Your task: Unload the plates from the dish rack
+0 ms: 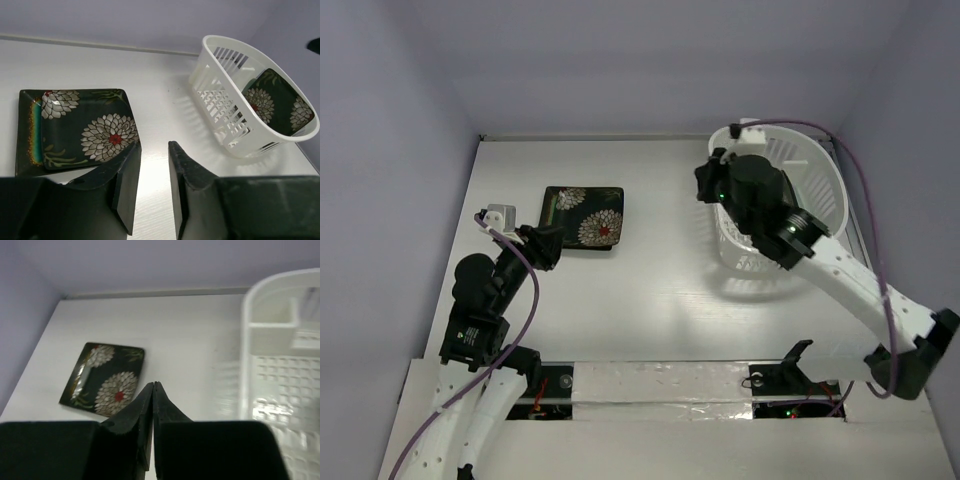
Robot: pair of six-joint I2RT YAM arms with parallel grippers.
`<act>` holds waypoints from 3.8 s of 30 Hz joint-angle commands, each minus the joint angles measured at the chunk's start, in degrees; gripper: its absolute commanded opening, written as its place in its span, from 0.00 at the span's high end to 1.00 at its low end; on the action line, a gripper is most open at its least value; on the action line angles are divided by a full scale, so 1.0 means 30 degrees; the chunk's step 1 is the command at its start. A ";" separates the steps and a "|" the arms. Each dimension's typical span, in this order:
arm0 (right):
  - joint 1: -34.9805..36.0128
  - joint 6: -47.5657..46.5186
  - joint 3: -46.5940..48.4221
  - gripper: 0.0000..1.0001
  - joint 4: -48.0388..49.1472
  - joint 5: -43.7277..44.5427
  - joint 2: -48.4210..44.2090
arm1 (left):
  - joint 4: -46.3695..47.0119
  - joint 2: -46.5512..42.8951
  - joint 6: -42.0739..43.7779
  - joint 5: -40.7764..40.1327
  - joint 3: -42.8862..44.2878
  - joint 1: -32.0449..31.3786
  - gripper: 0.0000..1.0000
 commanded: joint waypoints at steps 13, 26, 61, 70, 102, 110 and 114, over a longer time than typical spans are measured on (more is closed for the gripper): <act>-0.6643 -0.0333 -0.1933 0.20 -1.0410 0.7943 -0.2956 | 0.0131 -0.1063 -0.0036 -0.0223 0.0723 -0.0737 0.76; -0.8836 -0.0743 -0.0322 0.21 -1.1764 0.6803 0.1384 | -0.0368 -0.2352 0.0082 -0.1045 0.0841 -0.2378 0.63; -0.9250 -0.3672 0.3225 1.00 -1.1854 0.8121 0.3907 | -0.0075 -0.3116 0.0199 -0.1778 0.0958 -0.3874 0.61; -0.8020 -0.4844 0.3605 1.00 -1.1648 0.9438 0.3291 | -0.0075 -0.2940 0.0170 -0.1660 0.0870 -0.3874 0.61; -0.0813 -0.0894 0.8768 1.00 -0.5918 0.3447 0.1064 | -0.0075 -0.2763 0.0140 -0.2304 0.0694 -0.3874 0.61; -0.0607 0.4583 0.5158 1.00 0.3873 -0.4623 0.4545 | 0.0013 -0.3467 0.0023 -0.3594 0.0548 -0.3698 0.60; -0.0227 0.6664 0.5422 1.00 0.6161 -0.5677 0.7036 | 0.0043 -0.3204 0.0023 -0.3565 0.0577 -0.3522 0.60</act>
